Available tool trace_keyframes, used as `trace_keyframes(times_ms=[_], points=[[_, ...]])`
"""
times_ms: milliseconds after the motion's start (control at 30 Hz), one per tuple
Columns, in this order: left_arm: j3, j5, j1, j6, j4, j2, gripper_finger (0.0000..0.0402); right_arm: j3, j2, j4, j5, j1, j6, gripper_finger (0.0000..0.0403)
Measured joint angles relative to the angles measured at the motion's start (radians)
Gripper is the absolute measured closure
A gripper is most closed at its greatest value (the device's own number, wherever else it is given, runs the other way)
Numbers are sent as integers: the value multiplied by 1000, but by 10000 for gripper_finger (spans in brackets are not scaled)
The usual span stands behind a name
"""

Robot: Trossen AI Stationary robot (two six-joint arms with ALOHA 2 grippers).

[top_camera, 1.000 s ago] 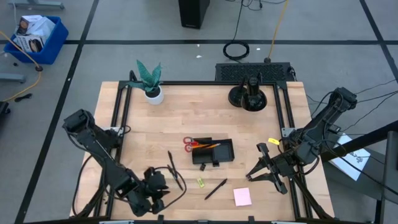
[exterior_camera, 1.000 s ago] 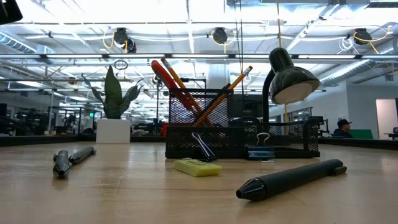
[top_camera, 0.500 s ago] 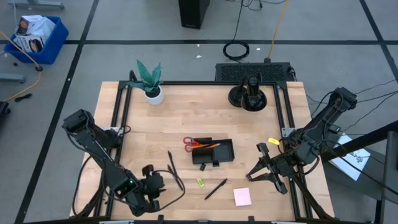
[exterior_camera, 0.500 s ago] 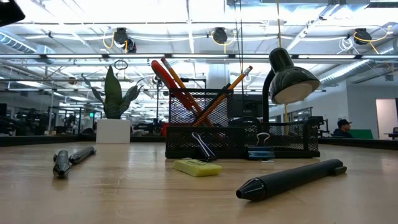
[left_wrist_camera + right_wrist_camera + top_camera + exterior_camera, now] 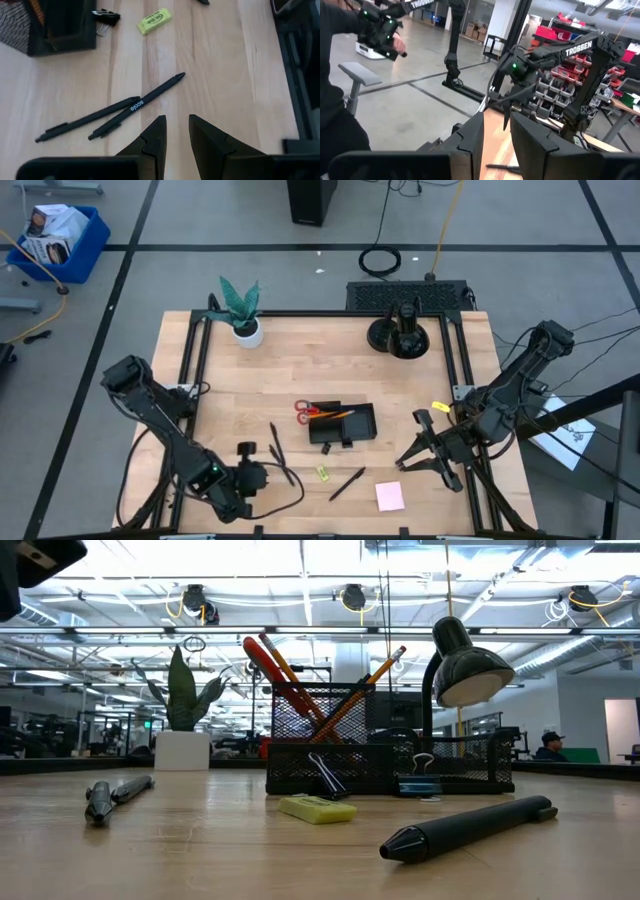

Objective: Pick and place office supplies into organizer
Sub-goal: Put the bottom left black pen into the black desk organizer

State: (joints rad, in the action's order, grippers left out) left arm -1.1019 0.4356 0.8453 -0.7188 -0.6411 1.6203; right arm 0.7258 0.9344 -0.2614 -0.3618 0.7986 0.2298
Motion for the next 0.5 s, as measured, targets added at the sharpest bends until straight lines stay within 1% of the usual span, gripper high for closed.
trace_keyframes(times_ms=[200, 500], points=[[0, -25, -24, 113, -2, 0, 314, 0, 0, -15, 0, 0, 20, 314], [0, -39, -52, 226, -20, 0, 314, 0, 0, -15, -1, 0, 21, 314]])
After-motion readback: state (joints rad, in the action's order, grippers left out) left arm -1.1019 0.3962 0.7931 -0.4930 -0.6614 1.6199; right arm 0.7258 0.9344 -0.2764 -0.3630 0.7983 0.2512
